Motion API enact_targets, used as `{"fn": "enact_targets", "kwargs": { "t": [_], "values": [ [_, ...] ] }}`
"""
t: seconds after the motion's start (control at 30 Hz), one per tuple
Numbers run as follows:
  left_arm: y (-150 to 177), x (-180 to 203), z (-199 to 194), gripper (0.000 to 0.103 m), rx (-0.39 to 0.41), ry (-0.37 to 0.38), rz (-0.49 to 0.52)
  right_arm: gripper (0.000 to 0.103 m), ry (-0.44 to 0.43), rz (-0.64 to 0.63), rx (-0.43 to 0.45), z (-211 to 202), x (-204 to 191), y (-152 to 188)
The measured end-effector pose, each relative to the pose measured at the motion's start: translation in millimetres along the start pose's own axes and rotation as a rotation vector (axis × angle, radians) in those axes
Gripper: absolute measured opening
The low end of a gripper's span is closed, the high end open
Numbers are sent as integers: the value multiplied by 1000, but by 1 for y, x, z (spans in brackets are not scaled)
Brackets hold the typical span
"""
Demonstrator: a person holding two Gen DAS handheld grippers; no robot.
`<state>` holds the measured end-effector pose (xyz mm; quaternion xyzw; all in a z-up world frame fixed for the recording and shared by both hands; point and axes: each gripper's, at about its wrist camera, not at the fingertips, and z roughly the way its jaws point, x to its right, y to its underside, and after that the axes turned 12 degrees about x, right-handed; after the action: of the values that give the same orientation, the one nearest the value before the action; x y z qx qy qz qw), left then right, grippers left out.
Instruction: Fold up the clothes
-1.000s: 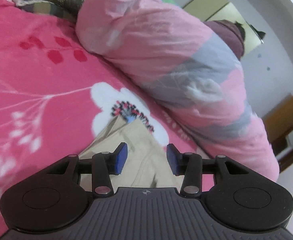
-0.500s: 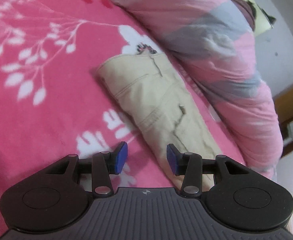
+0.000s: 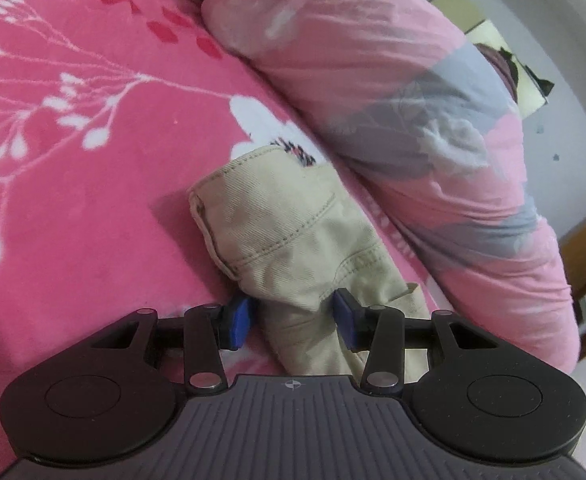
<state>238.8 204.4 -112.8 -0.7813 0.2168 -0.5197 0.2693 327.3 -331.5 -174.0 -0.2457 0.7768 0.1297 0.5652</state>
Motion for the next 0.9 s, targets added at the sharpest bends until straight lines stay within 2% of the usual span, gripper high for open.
{"fn": "enact_targets", "kwargs": {
  "t": [0.07, 0.1, 0.13, 0.17, 0.27, 0.4, 0.57, 0.77, 0.9],
  "values": [
    [2, 4, 1, 43, 23, -10, 22, 23, -8, -24, 28, 1, -2, 5],
    [3, 4, 1, 42, 32, -14, 24, 18, -5, -45, 41, 1, -4, 6],
    [3, 5, 0, 37, 39, -18, 23, 10, 5, -65, 47, 1, -6, 9],
    [2, 5, -1, 26, 44, -22, 24, 8, 15, -85, 52, 1, -7, 11],
    [-1, 9, -12, 13, 55, -31, 29, 7, 14, -116, 62, -4, -15, 12],
    [-10, 20, -42, 12, 70, -16, 46, 6, 21, -199, 79, -17, -37, 20],
    [-21, 20, -95, 11, 52, -11, -18, 6, 1, -208, 72, -55, -46, 24],
    [-25, -19, -184, 11, 8, -33, -79, 6, 28, -246, -26, -112, -41, 39],
    [-8, -51, -238, 12, -30, -84, -71, 6, 86, -249, -80, -134, -23, 46]
  ]
}}
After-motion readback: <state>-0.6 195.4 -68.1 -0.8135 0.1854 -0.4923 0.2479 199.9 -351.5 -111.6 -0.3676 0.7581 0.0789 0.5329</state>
